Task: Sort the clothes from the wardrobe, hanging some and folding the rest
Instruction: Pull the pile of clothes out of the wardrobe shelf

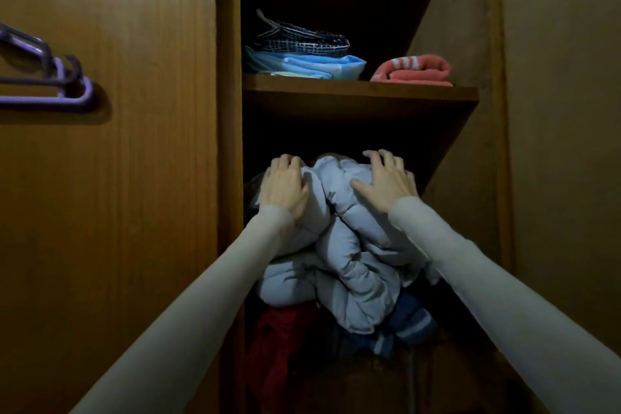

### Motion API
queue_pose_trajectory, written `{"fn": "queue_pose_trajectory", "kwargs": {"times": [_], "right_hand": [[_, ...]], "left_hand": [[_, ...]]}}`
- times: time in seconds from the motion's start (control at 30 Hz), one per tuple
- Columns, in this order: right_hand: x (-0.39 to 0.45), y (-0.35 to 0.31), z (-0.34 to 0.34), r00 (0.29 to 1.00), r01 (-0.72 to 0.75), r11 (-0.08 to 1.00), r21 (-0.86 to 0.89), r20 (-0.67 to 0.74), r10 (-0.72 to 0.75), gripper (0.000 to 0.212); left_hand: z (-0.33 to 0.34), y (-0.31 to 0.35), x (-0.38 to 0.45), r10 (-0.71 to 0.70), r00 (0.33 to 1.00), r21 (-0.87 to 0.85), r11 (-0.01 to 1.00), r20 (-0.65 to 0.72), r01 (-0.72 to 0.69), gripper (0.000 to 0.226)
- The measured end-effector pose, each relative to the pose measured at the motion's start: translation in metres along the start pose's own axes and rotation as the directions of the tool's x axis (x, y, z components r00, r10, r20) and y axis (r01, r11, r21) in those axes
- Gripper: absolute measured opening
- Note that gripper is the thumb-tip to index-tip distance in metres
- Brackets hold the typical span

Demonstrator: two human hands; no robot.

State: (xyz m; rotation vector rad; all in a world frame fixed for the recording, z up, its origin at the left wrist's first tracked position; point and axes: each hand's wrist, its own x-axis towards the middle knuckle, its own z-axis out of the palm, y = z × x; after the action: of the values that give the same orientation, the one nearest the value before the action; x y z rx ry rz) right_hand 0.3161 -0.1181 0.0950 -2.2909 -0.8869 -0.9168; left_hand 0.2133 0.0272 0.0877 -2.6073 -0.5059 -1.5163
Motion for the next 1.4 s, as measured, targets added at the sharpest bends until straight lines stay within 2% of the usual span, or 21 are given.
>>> {"fn": "queue_pose_trajectory", "kwargs": {"times": [0.1, 0.17, 0.23, 0.33, 0.43, 0.57, 0.63, 0.7, 0.77, 0.83, 0.97, 1.07, 1.13, 1.2, 1.27, 1.33, 1.4], "right_hand": [[0.037, -0.002, 0.006, 0.997, -0.042, 0.996, 0.079, 0.062, 0.037, 0.064], [0.055, -0.001, 0.014, 0.985, -0.074, 0.993, 0.095, 0.165, 0.058, 0.068], [0.063, 0.001, 0.024, 0.966, -0.080, 0.994, 0.081, 0.251, 0.057, 0.071], [0.057, 0.007, 0.039, 0.964, -0.002, 0.998, 0.063, 0.265, -0.015, 0.065], [0.035, 0.015, 0.045, 0.985, 0.088, 0.993, -0.079, 0.158, -0.074, 0.056], [0.003, 0.026, 0.048, 0.986, 0.162, 0.969, -0.185, 0.004, -0.164, 0.048], [-0.005, 0.029, 0.047, 0.979, 0.173, 0.964, -0.200, -0.074, -0.191, 0.048], [-0.002, 0.029, 0.043, 0.984, 0.129, 0.976, -0.177, -0.096, -0.148, 0.048], [0.006, 0.028, 0.038, 0.996, 0.078, 0.990, -0.120, -0.042, -0.084, 0.051], [0.013, 0.031, 0.039, 0.994, 0.062, 0.998, -0.032, 0.092, -0.059, 0.062], [0.012, 0.040, 0.043, 0.921, 0.066, 0.977, 0.205, 0.364, -0.138, 0.093], [0.004, 0.050, 0.048, 0.865, 0.135, 0.981, 0.142, 0.466, -0.187, 0.114], [0.002, 0.055, 0.051, 0.834, 0.179, 0.981, 0.074, 0.517, -0.192, 0.124], [0.002, 0.057, 0.051, 0.821, 0.203, 0.978, 0.044, 0.537, -0.194, 0.128], [0.004, 0.056, 0.052, 0.839, 0.214, 0.977, 0.025, 0.507, -0.197, 0.128], [0.003, 0.056, 0.052, 0.867, 0.237, 0.971, 0.011, 0.448, -0.217, 0.124], [0.002, 0.055, 0.054, 0.896, 0.253, 0.968, 0.007, 0.375, -0.237, 0.113]], "left_hand": [[0.009, -0.002, 0.019, -0.159, 0.981, 0.022, 0.987, 0.113, 0.157, 0.044], [0.014, 0.000, 0.021, -0.299, 0.926, -0.006, 0.951, 0.230, 0.309, 0.052], [0.023, 0.005, 0.017, -0.362, 0.890, 0.019, 0.928, 0.276, 0.371, 0.058], [0.035, 0.009, 0.009, -0.330, 0.915, 0.099, 0.944, 0.234, 0.315, 0.060], [0.040, 0.014, -0.002, -0.299, 0.938, 0.155, 0.949, 0.176, 0.273, 0.059], [0.035, 0.018, -0.021, -0.219, 0.975, 0.164, 0.964, 0.040, 0.209, 0.041], [0.034, 0.021, -0.028, -0.175, 0.985, 0.181, 0.969, 0.009, 0.170, 0.047], [0.034, 0.027, -0.034, -0.151, 0.989, 0.215, 0.966, 0.004, 0.146, 0.060], [0.036, 0.032, -0.041, -0.141, 0.990, 0.237, 0.962, 0.005, 0.136, 0.073], [0.037, 0.036, -0.047, -0.128, 0.992, 0.243, 0.962, 0.011, 0.121, 0.084], [0.030, 0.032, -0.060, -0.132, 0.987, 0.213, 0.971, 0.096, 0.109, 0.099], [0.029, 0.017, -0.073, -0.146, 0.952, 0.141, 0.984, 0.270, 0.111, 0.112], [0.031, 0.010, -0.075, -0.174, 0.891, 0.106, 0.984, 0.420, 0.142, 0.124], [0.031, 0.007, -0.070, -0.207, 0.822, 0.164, 0.976, 0.531, 0.140, 0.133], [0.028, 0.005, -0.062, -0.237, 0.796, 0.261, 0.960, 0.557, 0.104, 0.141], [0.029, 0.003, -0.056, -0.226, 0.831, 0.319, 0.946, 0.508, 0.063, 0.141], [0.032, 0.003, -0.054, -0.194, 0.877, 0.325, 0.944, 0.439, 0.046, 0.131]]}}
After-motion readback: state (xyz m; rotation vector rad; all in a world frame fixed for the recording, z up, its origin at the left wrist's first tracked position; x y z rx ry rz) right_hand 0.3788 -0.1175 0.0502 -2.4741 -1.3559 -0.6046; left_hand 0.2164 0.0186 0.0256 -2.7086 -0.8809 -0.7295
